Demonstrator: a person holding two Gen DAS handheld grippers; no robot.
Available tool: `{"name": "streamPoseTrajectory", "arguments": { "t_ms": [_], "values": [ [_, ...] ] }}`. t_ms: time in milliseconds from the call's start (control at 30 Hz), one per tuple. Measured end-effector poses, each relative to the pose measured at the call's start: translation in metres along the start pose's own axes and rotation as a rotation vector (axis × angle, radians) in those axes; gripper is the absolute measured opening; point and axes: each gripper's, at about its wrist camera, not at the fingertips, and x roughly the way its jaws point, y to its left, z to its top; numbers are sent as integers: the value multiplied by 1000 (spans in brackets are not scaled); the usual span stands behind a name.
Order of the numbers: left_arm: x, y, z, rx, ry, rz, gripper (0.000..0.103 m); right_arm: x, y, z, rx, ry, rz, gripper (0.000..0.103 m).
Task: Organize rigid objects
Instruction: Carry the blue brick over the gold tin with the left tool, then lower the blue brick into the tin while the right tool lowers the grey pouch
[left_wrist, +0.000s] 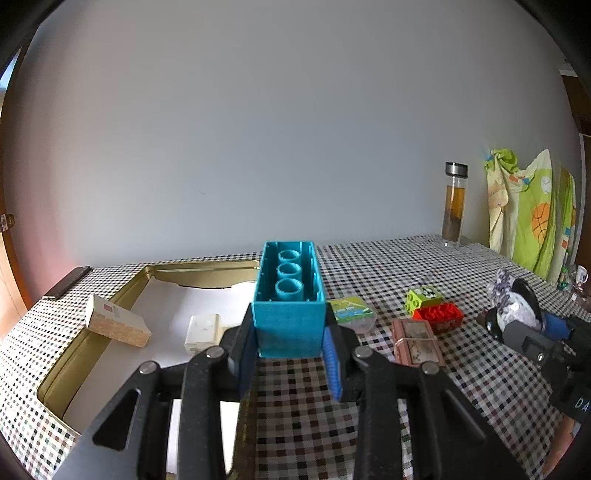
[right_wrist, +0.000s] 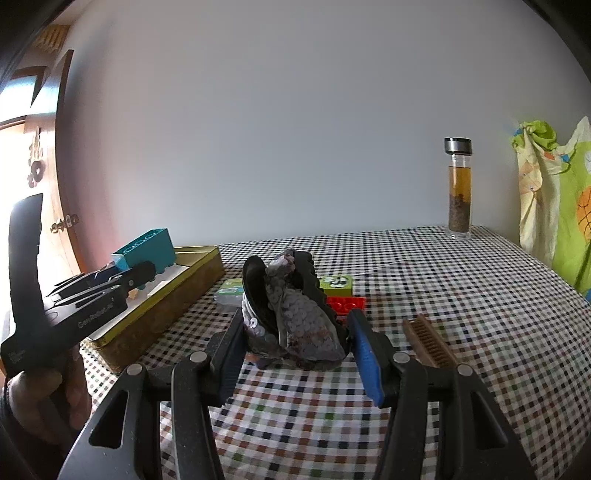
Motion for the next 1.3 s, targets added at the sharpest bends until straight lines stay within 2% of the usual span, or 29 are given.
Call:
{"name": "streamPoseTrajectory", "arguments": {
  "t_ms": [567, 867, 1300],
  "values": [
    [-13, 6, 1, -24, -59, 28, 30, 13, 12, 11, -16, 22, 75, 56],
    [-18, 23, 3, -75, -67, 46, 30, 29, 40, 29, -90, 0, 124, 56],
    [-26, 56, 6, -106, -57, 85, 30, 59, 82, 47, -179, 20, 191, 56]
  ]
}}
